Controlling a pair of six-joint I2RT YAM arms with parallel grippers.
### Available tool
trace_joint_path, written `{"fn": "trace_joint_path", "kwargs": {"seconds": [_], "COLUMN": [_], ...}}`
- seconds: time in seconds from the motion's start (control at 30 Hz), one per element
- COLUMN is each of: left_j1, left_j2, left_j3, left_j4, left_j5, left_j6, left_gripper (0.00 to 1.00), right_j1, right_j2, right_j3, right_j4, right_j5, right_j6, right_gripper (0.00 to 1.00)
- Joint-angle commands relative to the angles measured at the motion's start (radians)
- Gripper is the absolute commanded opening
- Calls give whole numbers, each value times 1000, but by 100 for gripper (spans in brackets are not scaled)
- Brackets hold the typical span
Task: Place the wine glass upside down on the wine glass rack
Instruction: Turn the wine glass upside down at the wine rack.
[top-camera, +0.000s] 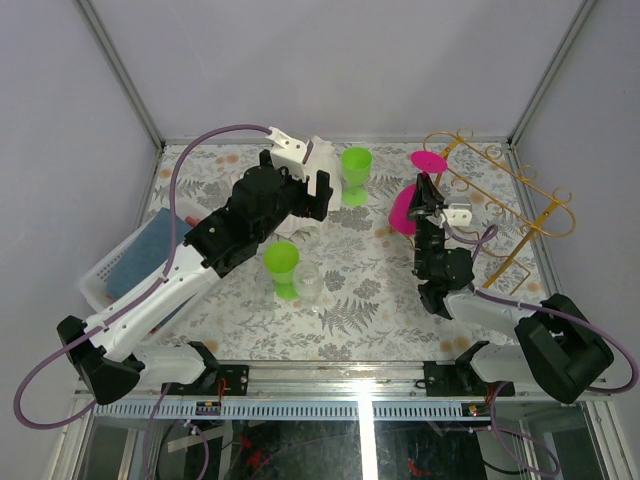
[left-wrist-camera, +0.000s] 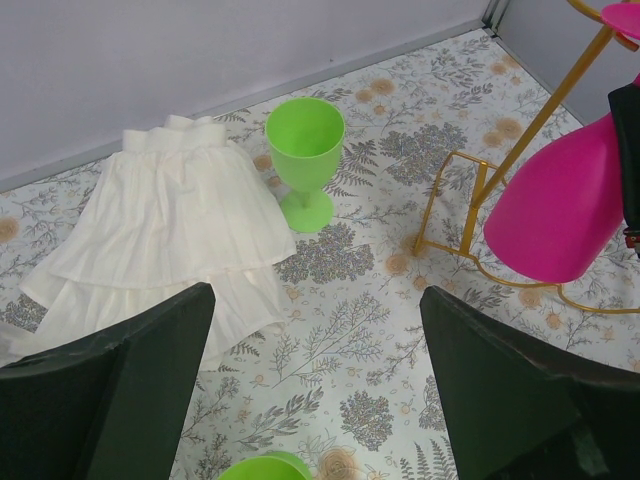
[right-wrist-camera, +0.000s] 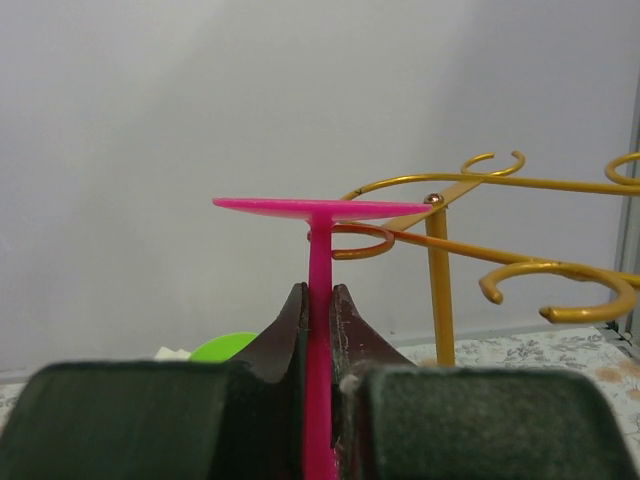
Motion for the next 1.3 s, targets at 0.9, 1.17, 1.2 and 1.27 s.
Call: {"fn": "trace_joint_path", "kwargs": {"seconds": [0.9, 1.17, 1.2, 1.27], "left_j1": [4, 3, 3, 5], "left_j2": [-11, -13, -13, -13], "left_j3": [-5, -6, -5, -4], "left_j4": [63, 63, 63, 63], "left_j5": [-15, -16, -15, -12], "left_j6": [6, 5, 3, 2], "left_gripper": [85, 85, 85, 85], "right_j1": [-24, -24, -24, -23], "right_j2": [-38, -222, -247, -271], "right_j3": [-75, -132, -132, -129], "right_j4": [88, -159, -207, -256], "right_j5": [80, -28, -33, -41], "right_j6": [15, 34, 34, 14], "right_gripper": [46, 63, 61, 54]}}
